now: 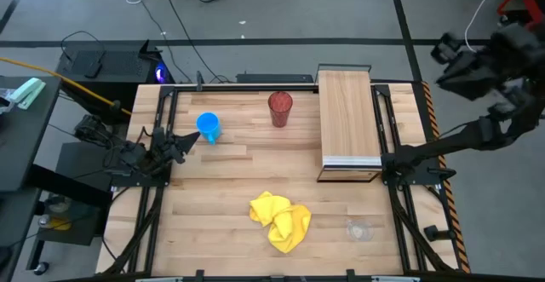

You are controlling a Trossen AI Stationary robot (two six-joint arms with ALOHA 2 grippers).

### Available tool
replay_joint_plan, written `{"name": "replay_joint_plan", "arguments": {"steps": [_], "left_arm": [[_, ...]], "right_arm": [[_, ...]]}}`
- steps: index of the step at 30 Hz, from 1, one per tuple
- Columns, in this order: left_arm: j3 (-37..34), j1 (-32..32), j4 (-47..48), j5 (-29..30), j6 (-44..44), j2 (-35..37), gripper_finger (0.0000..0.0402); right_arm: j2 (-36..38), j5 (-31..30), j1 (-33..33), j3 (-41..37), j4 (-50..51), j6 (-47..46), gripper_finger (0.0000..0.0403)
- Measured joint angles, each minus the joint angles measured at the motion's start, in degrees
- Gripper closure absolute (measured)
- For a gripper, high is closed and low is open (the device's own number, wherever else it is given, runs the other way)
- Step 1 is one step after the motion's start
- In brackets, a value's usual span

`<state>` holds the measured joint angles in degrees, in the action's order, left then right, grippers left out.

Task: Stack small to large cups/mugs on shelf
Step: Put the transparent mug on the shelf

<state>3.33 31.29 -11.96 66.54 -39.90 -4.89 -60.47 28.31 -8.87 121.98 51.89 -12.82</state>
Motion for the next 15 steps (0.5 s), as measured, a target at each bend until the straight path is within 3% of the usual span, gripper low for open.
{"name": "replay_joint_plan", "arguments": {"steps": [3,7,15], "left_arm": [[0.00,0.01,0.02,0.00,0.00,0.01,0.0376],[0.00,0.02,0.02,-0.02,0.00,0.00,0.0372],[0.00,0.00,0.05,-1.92,-0.02,0.02,0.0382]], "right_arm": [[5.22,-7.11,2.23,-10.09,-1.87,-0.19,0.0369],[13.69,-12.09,3.55,-26.97,-10.23,-2.59,0.0371],[29.56,-13.68,3.79,-57.39,-39.45,-11.43,0.0372]]}}
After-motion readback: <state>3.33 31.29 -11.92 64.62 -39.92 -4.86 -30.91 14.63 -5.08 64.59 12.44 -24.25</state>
